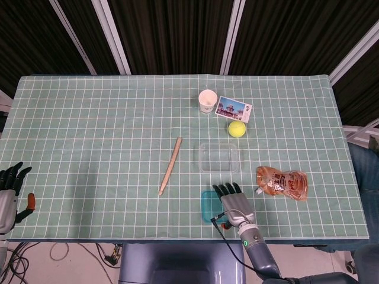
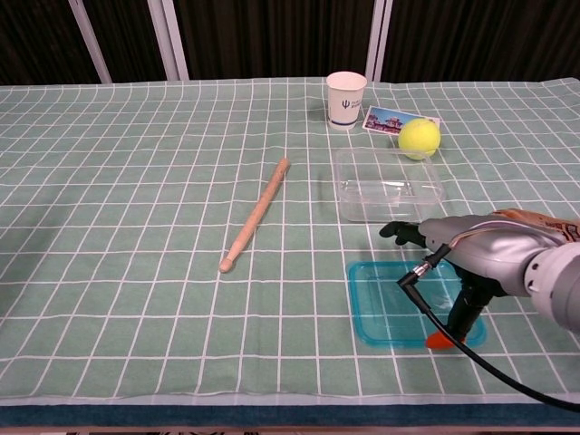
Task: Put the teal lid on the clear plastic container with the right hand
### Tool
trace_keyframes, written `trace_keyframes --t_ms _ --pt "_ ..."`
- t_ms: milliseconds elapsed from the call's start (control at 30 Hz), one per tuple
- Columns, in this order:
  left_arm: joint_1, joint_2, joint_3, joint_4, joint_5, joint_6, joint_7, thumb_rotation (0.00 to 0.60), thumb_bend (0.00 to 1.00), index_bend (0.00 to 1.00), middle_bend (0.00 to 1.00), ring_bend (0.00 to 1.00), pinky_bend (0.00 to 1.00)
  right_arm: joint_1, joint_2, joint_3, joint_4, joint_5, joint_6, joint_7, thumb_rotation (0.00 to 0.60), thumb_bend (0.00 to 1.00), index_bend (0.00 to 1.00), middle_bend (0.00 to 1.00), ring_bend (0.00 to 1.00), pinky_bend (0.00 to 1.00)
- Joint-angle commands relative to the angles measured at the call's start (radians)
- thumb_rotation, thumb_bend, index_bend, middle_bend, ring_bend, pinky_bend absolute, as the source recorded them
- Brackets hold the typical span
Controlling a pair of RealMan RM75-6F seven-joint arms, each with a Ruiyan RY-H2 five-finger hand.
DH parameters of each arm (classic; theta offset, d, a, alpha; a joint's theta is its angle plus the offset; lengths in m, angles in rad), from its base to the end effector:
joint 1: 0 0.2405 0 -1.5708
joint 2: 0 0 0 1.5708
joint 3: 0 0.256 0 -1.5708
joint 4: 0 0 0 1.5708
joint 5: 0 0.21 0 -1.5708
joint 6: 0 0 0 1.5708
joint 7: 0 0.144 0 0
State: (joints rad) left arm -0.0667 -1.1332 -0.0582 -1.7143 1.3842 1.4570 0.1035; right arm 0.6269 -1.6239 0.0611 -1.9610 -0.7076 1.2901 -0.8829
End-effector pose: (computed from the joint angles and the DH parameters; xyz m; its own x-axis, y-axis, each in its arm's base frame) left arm -0.3083 0.1745 0.1478 0.3701 0.0478 0.9278 0.9213 0.1093 -0.3731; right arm -0.1350 -0.2291 -0.0379 0.4414 -0.4917 0.7506 -0.8956 -0.1903 0.4020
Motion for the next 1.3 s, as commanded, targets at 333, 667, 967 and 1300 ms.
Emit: trace_keyframes --t_ms 333,667,967,1300 --pt "0.0 0.0 0.0 0.001 0.001 0.001 -0.001 0.6 0.57 0.11 0.0 0.0 0.0 0.004 -0.019 -0.011 0.024 -0.001 0.007 0.008 0.6 0.16 0.0 0.14 0.0 0.0" --pt "-0.001 -0.001 0.0 0.002 0.001 0.0 0.0 0.6 0.57 0.11 0.0 0.0 0.0 0.004 -0.028 -0.017 0.039 0.004 0.006 0.013 0.6 0.16 0.0 0.14 0.0 0.0" --pt "0.0 0.0 0.0 0.002 0.0 0.0 -0.001 0.6 0.57 0.11 0.0 0.0 0.0 0.006 -0.036 -0.016 0.05 0.003 0.012 0.012 0.6 0.16 0.0 0.15 0.0 0.0" --pt "-0.001 -0.001 0.0 0.002 -0.001 -0.001 0.001 0.6 0.57 0.11 0.0 0.0 0.0 0.008 -0.038 -0.015 0.054 0.008 0.011 0.01 0.6 0.16 0.0 0.15 0.0 0.0"
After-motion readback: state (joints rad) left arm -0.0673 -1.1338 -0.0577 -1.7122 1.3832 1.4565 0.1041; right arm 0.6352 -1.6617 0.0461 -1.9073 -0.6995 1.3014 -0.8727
